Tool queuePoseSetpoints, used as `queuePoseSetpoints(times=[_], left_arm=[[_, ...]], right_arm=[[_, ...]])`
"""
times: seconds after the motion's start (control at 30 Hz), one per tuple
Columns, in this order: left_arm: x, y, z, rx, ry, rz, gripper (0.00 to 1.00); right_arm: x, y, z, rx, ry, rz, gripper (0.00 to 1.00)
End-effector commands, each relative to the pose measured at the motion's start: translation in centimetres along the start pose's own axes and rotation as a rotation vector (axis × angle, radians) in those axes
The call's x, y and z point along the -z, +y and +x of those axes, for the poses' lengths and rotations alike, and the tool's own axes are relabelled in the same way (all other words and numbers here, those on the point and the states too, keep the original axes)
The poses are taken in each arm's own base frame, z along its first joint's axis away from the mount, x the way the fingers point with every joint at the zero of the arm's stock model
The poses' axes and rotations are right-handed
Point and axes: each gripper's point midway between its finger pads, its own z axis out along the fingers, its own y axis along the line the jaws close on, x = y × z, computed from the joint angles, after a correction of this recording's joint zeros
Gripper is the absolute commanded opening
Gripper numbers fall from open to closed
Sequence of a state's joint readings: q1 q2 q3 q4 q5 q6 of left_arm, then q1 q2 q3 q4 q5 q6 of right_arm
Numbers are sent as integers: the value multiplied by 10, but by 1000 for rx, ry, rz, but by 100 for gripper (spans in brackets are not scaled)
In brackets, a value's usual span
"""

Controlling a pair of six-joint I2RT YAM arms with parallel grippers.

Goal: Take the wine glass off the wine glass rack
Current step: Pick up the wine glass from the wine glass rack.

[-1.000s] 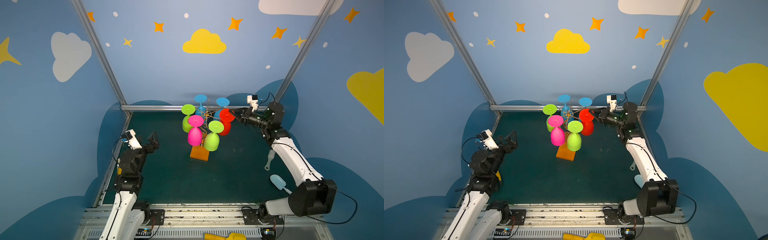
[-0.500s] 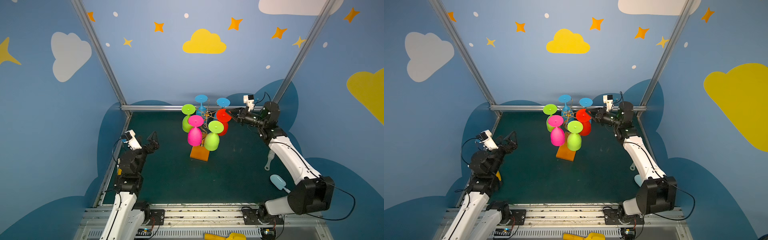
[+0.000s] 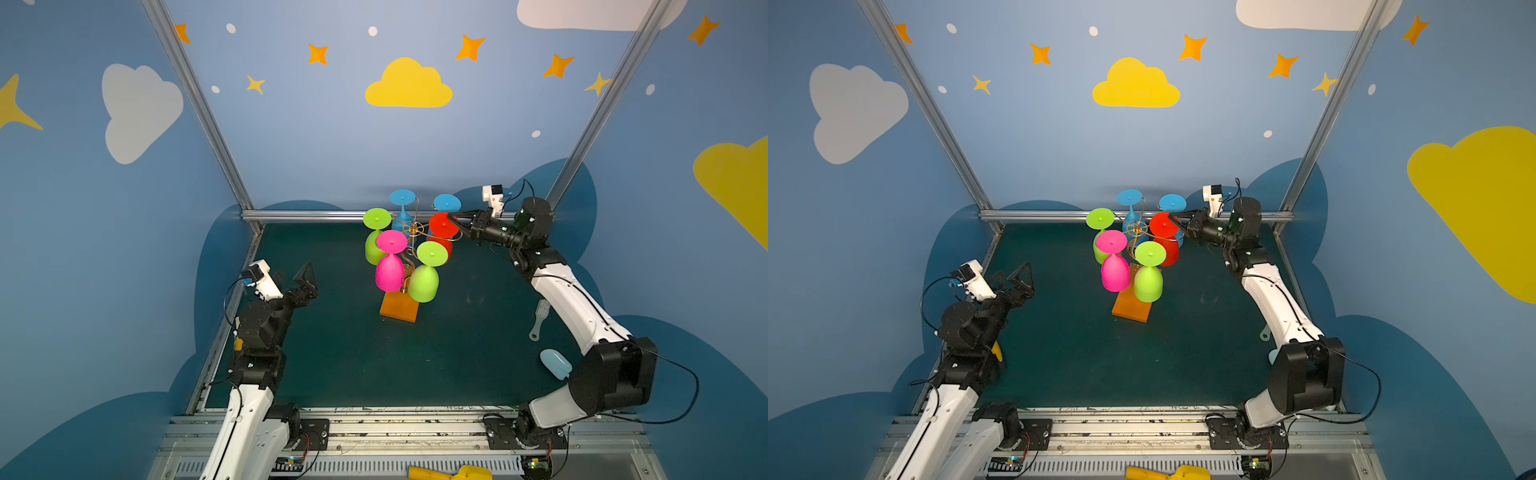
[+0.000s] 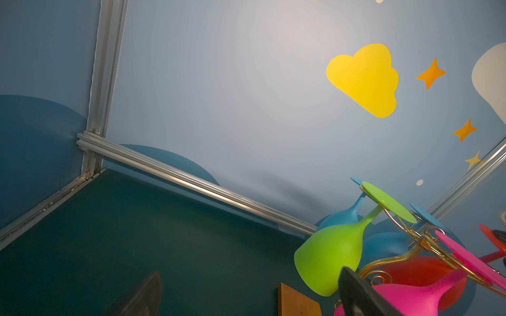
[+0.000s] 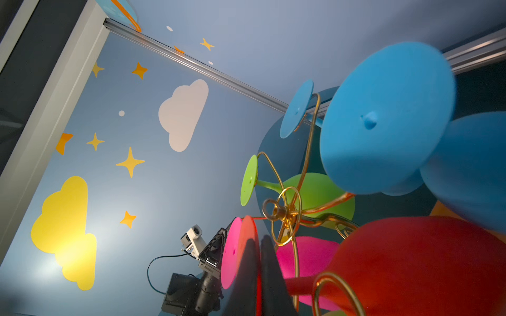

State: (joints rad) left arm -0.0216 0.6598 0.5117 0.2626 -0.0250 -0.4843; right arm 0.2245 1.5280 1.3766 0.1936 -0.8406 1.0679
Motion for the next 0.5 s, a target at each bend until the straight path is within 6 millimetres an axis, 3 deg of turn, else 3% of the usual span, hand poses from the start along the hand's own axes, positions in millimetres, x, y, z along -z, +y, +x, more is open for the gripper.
queuePoseSetpoints(times=[0.0,0.47], left_arm=[[2,2,-3,0,-23,-6,99],[3,3,-5,-1,-28,-10,99]], right_arm=[[-3,15,-13,54,-33,-36,0],[11,2,-39,25,-106,-26,0]])
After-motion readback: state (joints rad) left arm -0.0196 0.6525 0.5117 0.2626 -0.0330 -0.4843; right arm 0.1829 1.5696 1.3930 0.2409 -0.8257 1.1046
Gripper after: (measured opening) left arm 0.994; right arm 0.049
